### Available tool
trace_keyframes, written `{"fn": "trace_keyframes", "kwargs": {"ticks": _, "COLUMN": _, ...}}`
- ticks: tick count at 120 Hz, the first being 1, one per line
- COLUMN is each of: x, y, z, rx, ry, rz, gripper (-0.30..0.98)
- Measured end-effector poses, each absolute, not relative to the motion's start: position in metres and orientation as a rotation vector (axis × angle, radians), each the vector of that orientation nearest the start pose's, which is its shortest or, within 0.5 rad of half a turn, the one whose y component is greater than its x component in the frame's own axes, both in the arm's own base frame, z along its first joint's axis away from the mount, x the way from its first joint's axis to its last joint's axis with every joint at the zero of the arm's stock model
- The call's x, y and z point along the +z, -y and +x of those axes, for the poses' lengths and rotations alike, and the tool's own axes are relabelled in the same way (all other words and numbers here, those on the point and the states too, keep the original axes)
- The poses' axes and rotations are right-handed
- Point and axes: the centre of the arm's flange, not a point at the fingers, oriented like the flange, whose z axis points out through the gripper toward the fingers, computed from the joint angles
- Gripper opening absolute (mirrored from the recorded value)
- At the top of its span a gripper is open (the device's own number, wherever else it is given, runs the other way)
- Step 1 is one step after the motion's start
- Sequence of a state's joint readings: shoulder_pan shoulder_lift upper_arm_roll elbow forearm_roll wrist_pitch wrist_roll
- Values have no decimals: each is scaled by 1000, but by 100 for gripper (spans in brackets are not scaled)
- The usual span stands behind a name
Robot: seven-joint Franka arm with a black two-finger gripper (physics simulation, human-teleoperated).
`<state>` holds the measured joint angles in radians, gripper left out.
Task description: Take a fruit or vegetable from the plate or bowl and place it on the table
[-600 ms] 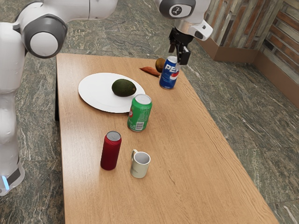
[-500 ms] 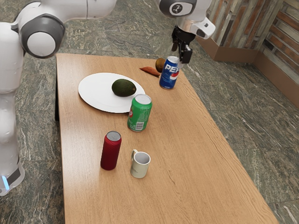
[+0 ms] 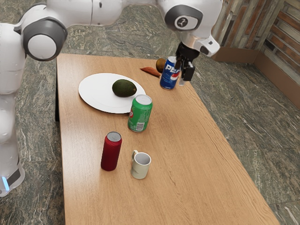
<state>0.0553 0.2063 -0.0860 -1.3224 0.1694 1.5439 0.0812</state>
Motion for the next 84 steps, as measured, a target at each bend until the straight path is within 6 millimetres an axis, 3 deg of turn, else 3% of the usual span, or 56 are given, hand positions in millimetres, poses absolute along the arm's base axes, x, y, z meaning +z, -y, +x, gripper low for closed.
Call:
{"fn": "trace_keyframes", "kwargs": {"ticks": 8, "x": 592, "y": -12, "z": 618, "rx": 77, "ry": -164, "rz": -3033, "gripper": 68}}
{"fn": "trace_keyframes", "kwargs": {"ticks": 13, "x": 569, "y": -31, "z": 621, "rx": 147, "ry": -149, "rz": -3066, "gripper": 69}}
{"fn": "trace_keyframes", "kwargs": {"ticks": 18, "x": 560, "y": -44, "z": 620, "rx": 182, "ry": -159, "rz": -3065, "gripper": 68}}
{"fn": "trace_keyframes", "kwargs": {"ticks": 25, "x": 550, "y": -85, "z": 617, "rx": 204, "ry": -139, "rz": -3069, "gripper": 68}}
{"fn": "trace_keyframes", "kwargs": {"ticks": 30, "x": 538, "y": -113, "z": 604, "rx": 202, "ry": -132, "rz": -3069, "gripper": 69}}
{"fn": "trace_keyframes", "kwargs": {"ticks": 39, "x": 524, "y": -143, "z": 559, "rx": 170, "ry": -153, "rz": -3059, "gripper": 69}}
{"fn": "trace_keyframes", "kwargs": {"ticks": 44, "x": 518, "y": -162, "z": 543, "rx": 140, "ry": -158, "rz": -3054, "gripper": 69}}
{"fn": "trace_keyframes", "kwargs": {"ticks": 51, "x": 509, "y": -192, "z": 535, "rx": 105, "ry": -160, "rz": -3040, "gripper": 69}}
{"fn": "trace_keyframes", "kwargs": {"ticks": 60, "x": 488, "y": -230, "z": 541, "rx": 82, "ry": -173, "rz": -3025, "gripper": 69}}
{"fn": "trace_keyframes", "kwargs": {"ticks": 66, "x": 479, "y": -237, "z": 549, "rx": 65, "ry": -220, "rz": -3016, "gripper": 69}}
{"fn": "trace_keyframes", "kwargs": {"ticks": 84, "x": 468, "y": -221, "z": 564, "rx": 14, "ry": -407, "rz": -2992, "gripper": 69}}
